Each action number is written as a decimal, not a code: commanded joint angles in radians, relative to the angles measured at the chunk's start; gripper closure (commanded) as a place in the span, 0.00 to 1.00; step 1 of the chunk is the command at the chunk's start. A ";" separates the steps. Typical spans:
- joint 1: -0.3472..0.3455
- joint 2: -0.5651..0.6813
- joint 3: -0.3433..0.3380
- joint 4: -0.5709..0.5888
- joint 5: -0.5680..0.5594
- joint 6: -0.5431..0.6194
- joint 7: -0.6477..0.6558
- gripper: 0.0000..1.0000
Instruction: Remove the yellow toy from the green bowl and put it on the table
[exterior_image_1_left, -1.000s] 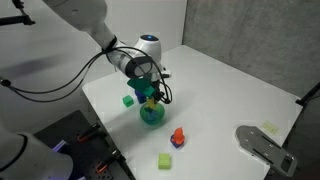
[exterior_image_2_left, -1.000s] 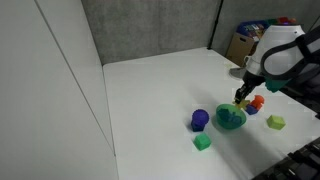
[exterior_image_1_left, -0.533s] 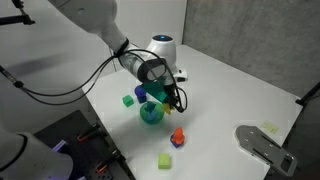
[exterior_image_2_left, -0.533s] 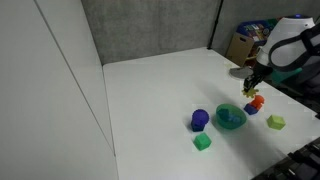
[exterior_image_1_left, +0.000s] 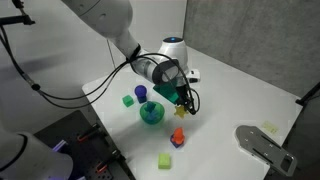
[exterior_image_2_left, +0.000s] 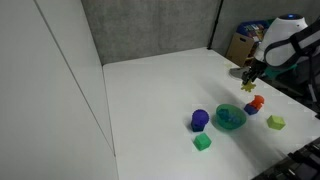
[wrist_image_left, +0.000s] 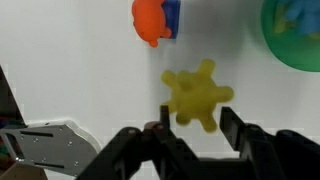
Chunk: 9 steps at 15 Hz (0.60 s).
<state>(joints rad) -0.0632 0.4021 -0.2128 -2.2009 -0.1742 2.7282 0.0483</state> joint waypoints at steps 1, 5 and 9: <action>0.006 -0.006 0.018 0.021 0.005 -0.033 0.008 0.13; -0.015 -0.064 0.091 -0.001 0.069 -0.096 -0.049 0.00; -0.025 -0.150 0.166 -0.002 0.178 -0.236 -0.116 0.00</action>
<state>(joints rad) -0.0643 0.3325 -0.0971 -2.1962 -0.0664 2.5968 -0.0027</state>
